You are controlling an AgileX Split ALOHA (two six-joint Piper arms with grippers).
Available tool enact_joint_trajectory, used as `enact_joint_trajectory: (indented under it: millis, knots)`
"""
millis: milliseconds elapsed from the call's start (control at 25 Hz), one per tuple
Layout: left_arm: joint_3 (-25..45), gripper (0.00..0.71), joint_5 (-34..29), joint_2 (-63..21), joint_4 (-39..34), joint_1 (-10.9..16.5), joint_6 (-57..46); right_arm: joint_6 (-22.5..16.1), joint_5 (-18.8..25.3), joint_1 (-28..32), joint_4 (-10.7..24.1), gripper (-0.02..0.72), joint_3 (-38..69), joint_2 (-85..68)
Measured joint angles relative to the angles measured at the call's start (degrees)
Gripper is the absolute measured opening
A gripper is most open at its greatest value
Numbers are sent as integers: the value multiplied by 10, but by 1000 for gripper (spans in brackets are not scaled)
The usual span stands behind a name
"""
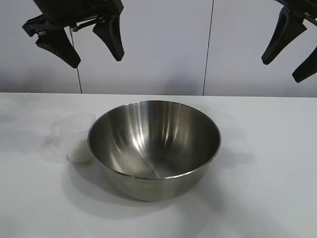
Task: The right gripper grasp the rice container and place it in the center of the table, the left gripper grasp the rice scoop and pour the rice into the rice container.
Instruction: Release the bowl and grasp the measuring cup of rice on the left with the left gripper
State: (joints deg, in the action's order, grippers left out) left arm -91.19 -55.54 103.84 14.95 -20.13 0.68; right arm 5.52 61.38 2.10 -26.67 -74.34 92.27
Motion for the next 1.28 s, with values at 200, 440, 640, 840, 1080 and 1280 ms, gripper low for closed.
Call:
enact_joint_trajectory:
  millis: [200, 440, 640, 840, 1080, 1280]
  knots:
    - [2, 603, -31, -62, -8, 79, -7, 3, -1, 0, -2, 412, 0, 0]
    - [129, 547, 102, -185, -18, 136, 7, 10, -1, 0, -2, 412, 0, 0]
    - [378, 540, 372, -301, -11, 132, 41, 12, -1, 0, -2, 412, 0, 0]
    - [609, 541, 640, -342, -7, 130, 42, 12, -1, 0, -4, 412, 0, 0]
    - [758, 541, 829, -346, -34, 130, 42, 12, -4, 0, -4, 412, 0, 0]
    - [806, 510, 876, -346, -90, 130, 29, 12, -5, 0, -4, 412, 0, 0]
